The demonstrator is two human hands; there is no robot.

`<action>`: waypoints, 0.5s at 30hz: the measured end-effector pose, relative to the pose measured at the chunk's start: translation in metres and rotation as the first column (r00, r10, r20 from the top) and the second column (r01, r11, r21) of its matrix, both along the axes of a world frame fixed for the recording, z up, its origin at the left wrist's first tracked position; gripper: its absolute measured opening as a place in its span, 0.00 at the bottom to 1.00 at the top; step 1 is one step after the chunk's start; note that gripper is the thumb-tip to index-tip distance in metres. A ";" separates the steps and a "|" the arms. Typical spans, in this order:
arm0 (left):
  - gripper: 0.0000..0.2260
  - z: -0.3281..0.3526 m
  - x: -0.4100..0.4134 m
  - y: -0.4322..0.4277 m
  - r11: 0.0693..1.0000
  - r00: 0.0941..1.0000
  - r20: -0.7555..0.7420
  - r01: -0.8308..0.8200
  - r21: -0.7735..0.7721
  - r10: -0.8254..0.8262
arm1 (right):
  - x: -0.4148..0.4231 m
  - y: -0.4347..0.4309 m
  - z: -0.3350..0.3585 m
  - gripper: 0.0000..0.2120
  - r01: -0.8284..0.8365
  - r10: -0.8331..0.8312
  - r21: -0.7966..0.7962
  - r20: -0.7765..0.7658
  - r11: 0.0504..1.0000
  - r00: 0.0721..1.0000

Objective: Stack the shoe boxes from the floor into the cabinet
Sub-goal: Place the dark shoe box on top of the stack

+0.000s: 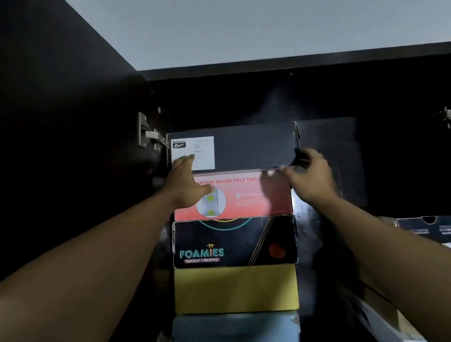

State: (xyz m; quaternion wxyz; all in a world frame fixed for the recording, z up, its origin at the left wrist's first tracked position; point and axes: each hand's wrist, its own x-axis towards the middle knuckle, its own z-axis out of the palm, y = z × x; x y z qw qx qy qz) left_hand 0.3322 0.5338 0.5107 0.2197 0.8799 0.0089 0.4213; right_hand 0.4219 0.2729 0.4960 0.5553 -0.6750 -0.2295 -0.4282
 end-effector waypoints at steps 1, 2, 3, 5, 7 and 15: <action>0.45 -0.002 0.005 0.003 0.997 0.997 -0.061 -0.044 0.059 0.047 | 0.007 0.003 0.000 0.24 -0.004 0.002 -0.083 -0.027 0.997 1.000; 0.46 -0.003 0.012 0.006 0.992 0.991 -0.107 -0.076 0.101 0.087 | 0.015 0.007 -0.001 0.22 -0.042 0.031 -0.143 -0.082 0.989 0.996; 0.47 -0.002 0.016 0.009 0.984 0.982 -0.142 -0.106 0.140 0.126 | 0.020 0.010 0.000 0.23 -0.091 0.066 -0.181 -0.141 0.979 0.988; 0.49 0.000 0.028 0.012 0.969 0.961 -0.197 -0.156 0.190 0.193 | 0.035 0.016 0.000 0.32 -0.131 0.077 -0.227 -0.231 0.965 0.970; 0.50 -0.001 0.039 0.014 0.963 0.945 -0.235 -0.184 0.199 0.229 | 0.044 0.022 -0.002 0.42 -0.119 0.034 -0.298 -0.274 0.947 0.961; 0.54 -0.014 0.052 0.015 0.960 0.935 -0.250 -0.208 0.190 0.252 | 0.035 0.015 -0.005 0.50 -0.202 0.069 -0.432 -0.304 0.879 0.950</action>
